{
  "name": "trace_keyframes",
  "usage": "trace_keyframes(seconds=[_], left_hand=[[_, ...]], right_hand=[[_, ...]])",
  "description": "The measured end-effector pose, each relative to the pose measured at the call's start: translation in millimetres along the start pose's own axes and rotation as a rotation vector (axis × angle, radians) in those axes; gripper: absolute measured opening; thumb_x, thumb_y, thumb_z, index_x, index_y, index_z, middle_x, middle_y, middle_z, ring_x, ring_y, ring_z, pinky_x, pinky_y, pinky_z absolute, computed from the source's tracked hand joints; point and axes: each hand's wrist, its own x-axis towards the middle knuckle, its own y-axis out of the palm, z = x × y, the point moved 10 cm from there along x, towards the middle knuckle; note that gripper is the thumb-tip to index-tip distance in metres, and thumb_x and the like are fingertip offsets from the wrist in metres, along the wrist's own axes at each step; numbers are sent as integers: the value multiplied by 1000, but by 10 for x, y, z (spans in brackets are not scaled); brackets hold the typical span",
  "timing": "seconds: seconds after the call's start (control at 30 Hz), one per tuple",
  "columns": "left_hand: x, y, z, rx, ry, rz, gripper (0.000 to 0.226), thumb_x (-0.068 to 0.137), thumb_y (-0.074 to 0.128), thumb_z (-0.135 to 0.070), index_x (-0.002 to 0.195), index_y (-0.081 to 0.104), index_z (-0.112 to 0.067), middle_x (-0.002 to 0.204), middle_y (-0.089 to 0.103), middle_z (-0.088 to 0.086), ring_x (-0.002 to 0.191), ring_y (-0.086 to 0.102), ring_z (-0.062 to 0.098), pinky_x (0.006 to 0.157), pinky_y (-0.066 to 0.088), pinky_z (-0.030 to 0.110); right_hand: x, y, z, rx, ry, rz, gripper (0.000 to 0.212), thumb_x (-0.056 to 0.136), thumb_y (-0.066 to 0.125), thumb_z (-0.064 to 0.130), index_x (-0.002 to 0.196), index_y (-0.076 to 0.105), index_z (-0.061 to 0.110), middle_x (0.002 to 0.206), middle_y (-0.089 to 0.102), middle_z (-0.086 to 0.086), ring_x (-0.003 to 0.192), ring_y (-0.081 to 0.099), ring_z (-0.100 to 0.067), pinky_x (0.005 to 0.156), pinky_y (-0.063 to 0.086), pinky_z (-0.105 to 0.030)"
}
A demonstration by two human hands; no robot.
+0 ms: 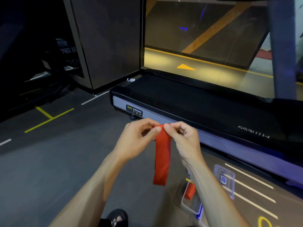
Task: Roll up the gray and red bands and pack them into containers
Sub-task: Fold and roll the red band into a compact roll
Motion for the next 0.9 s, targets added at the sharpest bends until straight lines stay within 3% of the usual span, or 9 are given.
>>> trace_keyframes(seconds=[0.13,0.23,0.3,0.37,0.5,0.7,0.9], left_hand=[[3,-81,-9,31,6,-60,8,97,71,-22,100,78,-20,88,79,-9,82,75,10,82,61,42],[1,-123,-44,83,31,-67,7,96,73,-22,98,79,-20,87,78,-12,84,75,6,82,60,36],[6,-133,-48,104,39,-52,5,95,74,-23,95,79,-21,85,78,-13,82,74,4,79,58,31],[10,-139,-35,123,36,-34,4,93,76,-23,93,80,-22,83,78,-15,79,74,3,77,58,28],[14,-142,-27,113,19,-18,4,90,79,-22,93,82,-22,83,78,-15,82,74,1,81,59,25],[25,-118,5,94,13,34,7,89,80,-23,96,82,-24,84,78,-16,82,75,4,81,58,25],[32,-81,77,-152,-44,51,16,87,78,-15,101,80,-9,89,80,4,80,75,15,68,55,19]], right_hand=[[-34,42,-6,3,25,21,11,87,79,10,91,70,4,83,77,-9,77,71,-13,74,56,-21],[-38,47,-17,18,35,40,20,88,77,6,100,60,6,79,72,-13,74,68,-15,73,53,-17],[-27,78,21,-85,-9,106,18,89,77,6,103,65,4,73,69,-8,73,66,-13,74,52,-18],[-25,117,61,-224,-63,180,13,90,78,9,102,72,11,71,69,-4,73,65,-11,76,52,-21],[-29,133,136,-384,-150,223,7,91,78,15,93,77,21,88,77,1,83,72,-18,83,55,-34],[-21,161,198,-400,-179,262,4,91,77,13,91,76,17,89,77,4,82,71,-14,79,54,-23],[-28,136,254,-293,-179,306,8,86,80,10,93,77,13,87,76,-8,77,68,-13,78,54,-29]])
